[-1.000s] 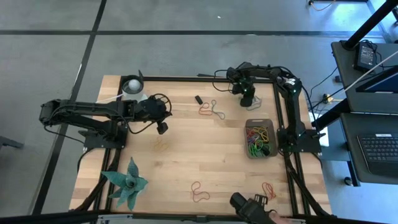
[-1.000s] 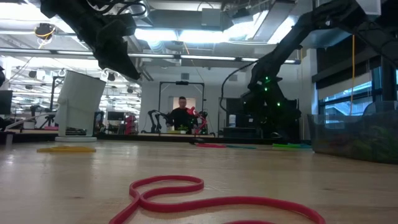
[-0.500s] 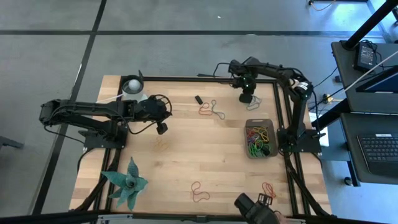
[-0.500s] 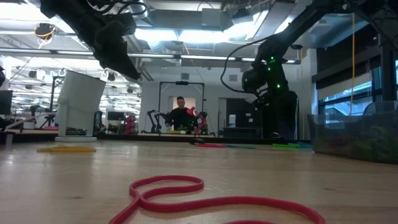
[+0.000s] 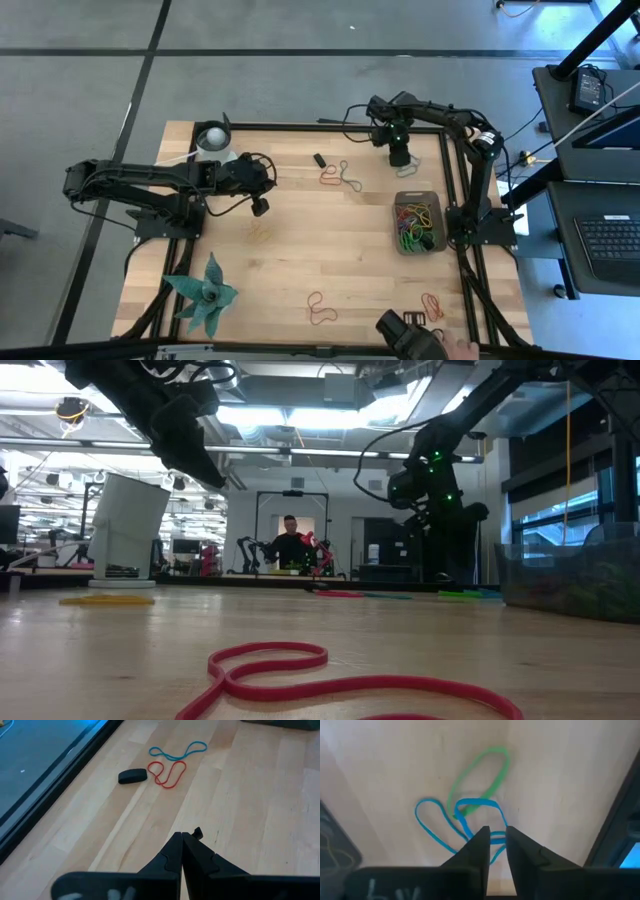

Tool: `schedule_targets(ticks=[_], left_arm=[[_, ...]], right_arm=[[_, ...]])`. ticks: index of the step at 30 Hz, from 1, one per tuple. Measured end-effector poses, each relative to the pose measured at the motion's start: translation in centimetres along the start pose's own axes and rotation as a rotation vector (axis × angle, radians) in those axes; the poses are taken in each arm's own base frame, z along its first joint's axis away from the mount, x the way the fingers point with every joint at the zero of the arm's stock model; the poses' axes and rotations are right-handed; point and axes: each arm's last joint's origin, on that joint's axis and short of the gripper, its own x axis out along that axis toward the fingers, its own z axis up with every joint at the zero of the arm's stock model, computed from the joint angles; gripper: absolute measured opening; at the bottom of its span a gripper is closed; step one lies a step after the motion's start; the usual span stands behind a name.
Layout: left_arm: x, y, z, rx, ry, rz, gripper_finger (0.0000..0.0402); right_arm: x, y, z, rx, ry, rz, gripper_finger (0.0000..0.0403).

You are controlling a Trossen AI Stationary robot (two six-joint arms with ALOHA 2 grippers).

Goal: Pick and place rubber bands into bin
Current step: Put the blue rubber band into the black bin

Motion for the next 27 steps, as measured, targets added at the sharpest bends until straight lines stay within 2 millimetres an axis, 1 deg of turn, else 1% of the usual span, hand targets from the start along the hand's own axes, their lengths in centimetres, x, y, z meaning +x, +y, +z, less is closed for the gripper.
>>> schedule_targets(ticks=[4,9,14,18,22,27], left_arm=[[0.0,0.0,0.0,0.0,0.0,0.0,0.0002],[0.0,0.0,0.0,-0.008,0.0,0.0,0.0002],[0.0,0.0,0.0,-0.008,0.0,0.001,0.0002],[0.0,0.0,0.0,-0.008,-0.001,0.01,0.0002],[0.0,0.1,0.0,-0.002,-0.008,0.026,0.0002],[0.0,0.1,0.1,-0.002,-0.01,0.026,0.0002]], right_arm=[[0.5,0.1,0.0,-0.055,0.0,-0.001,0.008],[2.4,0.9,-0.5,-0.111,0.039,0.039,0.0085],[3.9,1.1,-0.5,-0.094,0.028,0.017,0.0086],[4.3,1.0,-0.3,-0.051,-0.004,-0.015,0.0086],[4.3,0.9,-0.2,-0.047,-0.009,-0.021,0.0086],[4.3,1.0,-0.5,-0.052,0.052,-0.044,0.0086]])
